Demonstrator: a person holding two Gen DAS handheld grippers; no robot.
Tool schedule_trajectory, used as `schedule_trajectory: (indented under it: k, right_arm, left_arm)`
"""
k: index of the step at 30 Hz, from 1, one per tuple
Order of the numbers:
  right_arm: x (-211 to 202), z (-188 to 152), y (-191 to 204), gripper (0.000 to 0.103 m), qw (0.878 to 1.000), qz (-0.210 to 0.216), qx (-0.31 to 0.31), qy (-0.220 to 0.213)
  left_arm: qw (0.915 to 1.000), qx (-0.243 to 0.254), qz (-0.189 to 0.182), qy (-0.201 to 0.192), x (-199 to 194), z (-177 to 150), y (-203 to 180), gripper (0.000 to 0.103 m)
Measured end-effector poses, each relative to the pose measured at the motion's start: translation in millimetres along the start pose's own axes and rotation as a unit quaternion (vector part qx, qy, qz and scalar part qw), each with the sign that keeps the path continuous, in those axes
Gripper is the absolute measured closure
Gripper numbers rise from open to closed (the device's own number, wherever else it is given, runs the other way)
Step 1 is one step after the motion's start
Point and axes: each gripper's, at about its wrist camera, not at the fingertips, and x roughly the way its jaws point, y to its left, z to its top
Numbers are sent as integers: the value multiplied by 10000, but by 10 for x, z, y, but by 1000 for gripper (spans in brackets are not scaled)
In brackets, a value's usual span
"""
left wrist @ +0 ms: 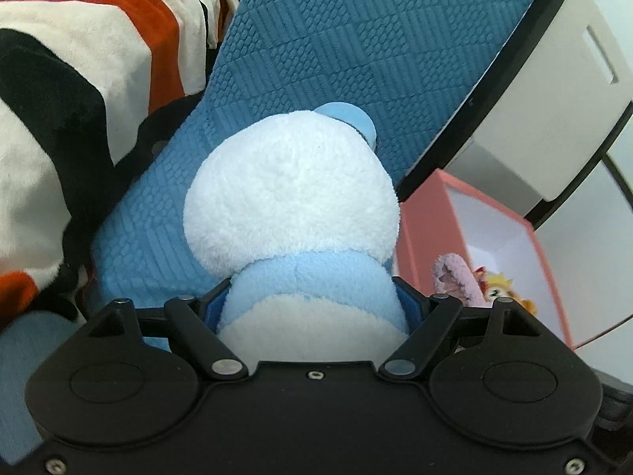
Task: Organize objects
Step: 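Lift the pink clip and white duck and carry both over the pink box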
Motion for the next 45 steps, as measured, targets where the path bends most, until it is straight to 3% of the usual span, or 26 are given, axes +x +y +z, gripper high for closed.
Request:
schedule_trajectory:
  k: [13,26,39,45]
  right_arm:
    - [-556,179,-191,57,9990,-70,183,-399]
    - [-1004,444,-536,57,9978,-27,203,-630]
    - [-1209,789,-1190,57,9951,-257,355,-884]
    - [-1109,855,-1610,57,9938,-415,565,-865]
  left_arm:
    - [9993,89,-162,-339,-402,75,-501,24]
    - [9969,429,-391,-522,-657,332,-1389,24]
    - [9936,836,-576,-498,-390,499,-2250,24]
    - [9929,906,-721,-261,-91,451,-2570,24]
